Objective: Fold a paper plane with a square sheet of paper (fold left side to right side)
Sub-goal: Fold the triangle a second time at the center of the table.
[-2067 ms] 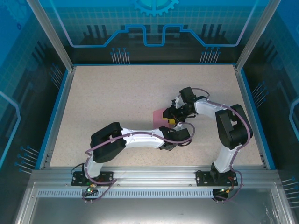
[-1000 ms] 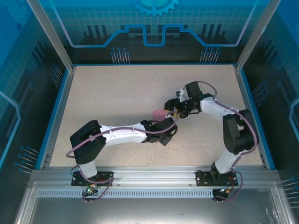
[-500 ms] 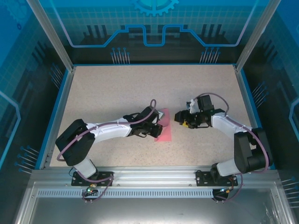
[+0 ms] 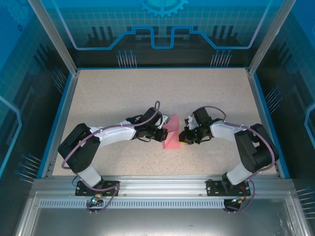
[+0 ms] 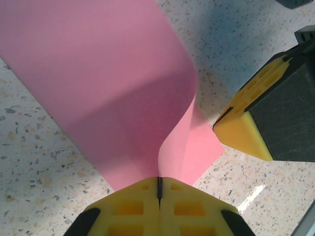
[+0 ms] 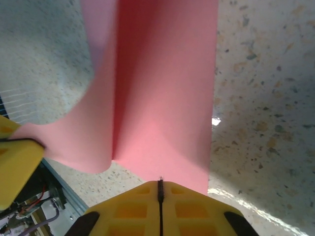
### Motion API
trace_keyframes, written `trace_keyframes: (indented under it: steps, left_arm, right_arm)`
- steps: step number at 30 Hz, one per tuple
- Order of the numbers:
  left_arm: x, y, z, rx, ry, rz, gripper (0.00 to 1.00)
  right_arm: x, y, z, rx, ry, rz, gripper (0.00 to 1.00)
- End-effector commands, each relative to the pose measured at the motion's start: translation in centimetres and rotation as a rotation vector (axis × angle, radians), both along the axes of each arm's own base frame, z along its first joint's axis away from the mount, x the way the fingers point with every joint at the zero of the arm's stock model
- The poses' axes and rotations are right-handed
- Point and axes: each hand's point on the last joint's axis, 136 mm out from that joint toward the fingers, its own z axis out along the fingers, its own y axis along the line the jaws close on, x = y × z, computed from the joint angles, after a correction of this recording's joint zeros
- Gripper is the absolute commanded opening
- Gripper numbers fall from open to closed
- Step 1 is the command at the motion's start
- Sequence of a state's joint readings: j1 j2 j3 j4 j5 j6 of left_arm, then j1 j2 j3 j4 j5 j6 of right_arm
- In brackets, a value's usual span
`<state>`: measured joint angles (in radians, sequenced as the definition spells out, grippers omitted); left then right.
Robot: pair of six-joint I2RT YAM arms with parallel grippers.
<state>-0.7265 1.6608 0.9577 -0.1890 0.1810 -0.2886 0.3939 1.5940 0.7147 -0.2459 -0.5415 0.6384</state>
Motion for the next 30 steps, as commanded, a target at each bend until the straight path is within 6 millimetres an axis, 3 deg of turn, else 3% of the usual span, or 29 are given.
trace_keyframes:
  steps: [1, 12, 30]
  left_arm:
    - [-0.1, 0.1, -0.5, 0.014, 0.025, -0.033, 0.00]
    - [0.9, 0.3, -1.7, 0.025, 0.032, -0.010, 0.00]
    - [2.5, 0.3, -3.0, 0.037, 0.040, 0.010, 0.00]
  right_arm:
    - [-0.1, 0.5, -0.7, -0.032, 0.016, 0.024, 0.05]
    - [-1.6, -1.0, -2.9, -0.140, 0.082, 0.047, 0.05]
    - [-2.1, -1.1, -2.9, -0.146, 0.086, 0.060, 0.05]
